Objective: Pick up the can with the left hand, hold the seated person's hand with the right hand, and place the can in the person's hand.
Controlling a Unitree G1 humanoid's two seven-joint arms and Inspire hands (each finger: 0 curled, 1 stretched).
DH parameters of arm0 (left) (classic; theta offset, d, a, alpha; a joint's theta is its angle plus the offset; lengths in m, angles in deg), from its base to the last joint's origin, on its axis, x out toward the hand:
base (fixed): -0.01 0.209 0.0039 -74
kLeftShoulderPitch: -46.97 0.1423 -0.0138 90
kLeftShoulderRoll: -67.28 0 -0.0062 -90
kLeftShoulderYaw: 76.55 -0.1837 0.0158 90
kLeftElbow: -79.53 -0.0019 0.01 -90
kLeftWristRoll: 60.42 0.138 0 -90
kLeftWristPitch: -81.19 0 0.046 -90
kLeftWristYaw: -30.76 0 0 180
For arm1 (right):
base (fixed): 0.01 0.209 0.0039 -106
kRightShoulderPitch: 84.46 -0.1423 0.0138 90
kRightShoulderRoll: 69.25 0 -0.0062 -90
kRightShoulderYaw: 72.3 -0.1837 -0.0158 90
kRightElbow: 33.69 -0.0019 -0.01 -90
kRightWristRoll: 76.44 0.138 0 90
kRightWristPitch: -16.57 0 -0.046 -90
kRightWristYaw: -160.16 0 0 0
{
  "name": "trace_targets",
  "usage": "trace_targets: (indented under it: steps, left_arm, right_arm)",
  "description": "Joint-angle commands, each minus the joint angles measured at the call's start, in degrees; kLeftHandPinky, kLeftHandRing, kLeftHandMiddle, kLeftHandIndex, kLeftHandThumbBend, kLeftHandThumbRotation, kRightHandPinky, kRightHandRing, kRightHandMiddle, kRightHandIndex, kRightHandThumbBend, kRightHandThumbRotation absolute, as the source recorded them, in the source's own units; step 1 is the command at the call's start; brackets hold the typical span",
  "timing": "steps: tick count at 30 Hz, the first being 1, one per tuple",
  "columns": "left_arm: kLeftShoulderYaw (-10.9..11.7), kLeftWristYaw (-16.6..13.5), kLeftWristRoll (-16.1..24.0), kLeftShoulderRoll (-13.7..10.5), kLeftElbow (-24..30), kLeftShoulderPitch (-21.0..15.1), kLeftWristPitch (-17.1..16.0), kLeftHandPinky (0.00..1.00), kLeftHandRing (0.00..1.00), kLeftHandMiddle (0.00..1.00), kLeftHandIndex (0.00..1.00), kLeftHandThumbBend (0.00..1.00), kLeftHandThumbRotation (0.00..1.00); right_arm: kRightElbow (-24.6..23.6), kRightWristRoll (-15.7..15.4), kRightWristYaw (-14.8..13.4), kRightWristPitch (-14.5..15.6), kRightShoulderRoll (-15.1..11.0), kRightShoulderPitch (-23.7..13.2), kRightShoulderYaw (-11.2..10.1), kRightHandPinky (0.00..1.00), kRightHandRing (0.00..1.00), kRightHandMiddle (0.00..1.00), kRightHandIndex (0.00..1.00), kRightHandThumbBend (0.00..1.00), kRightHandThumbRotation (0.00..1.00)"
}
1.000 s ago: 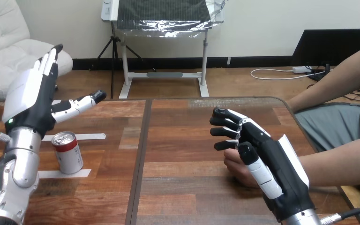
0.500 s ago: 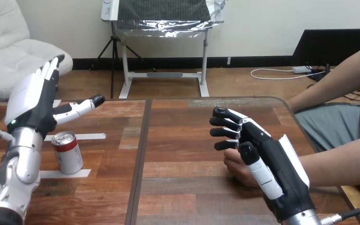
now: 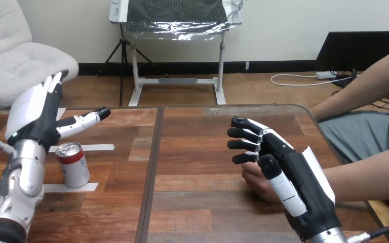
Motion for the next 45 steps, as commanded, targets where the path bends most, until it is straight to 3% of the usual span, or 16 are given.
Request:
trace_targets:
  steps: [1,27,45]
  left_arm:
    - [-0.9,-0.2,-1.0,-0.7,-2.0,-5.5,0.2,0.94,0.98,0.98,0.95,0.79,0.66]
    - [-2.8,0.9,-2.6,0.1,-7.5,-6.5,2.3,0.95,1.00,1.00,0.96,0.78,0.67]
    - [-3.3,2.0,-3.9,0.5,-7.4,-5.4,3.5,0.96,1.00,1.00,0.96,0.78,0.67]
  right_arm:
    - [-2.4,0.6,-0.2,-1.3,-0.3,-2.1,-0.3,0.67,0.76,0.80,0.83,0.90,0.92]
    - [-2.9,0.5,-0.4,-0.6,-0.1,-2.1,-0.2,0.67,0.75,0.80,0.82,0.93,0.93]
    - [-2.6,0.4,-0.4,-1.0,-0.1,-2.1,-0.2,0.67,0.75,0.79,0.83,0.92,0.93]
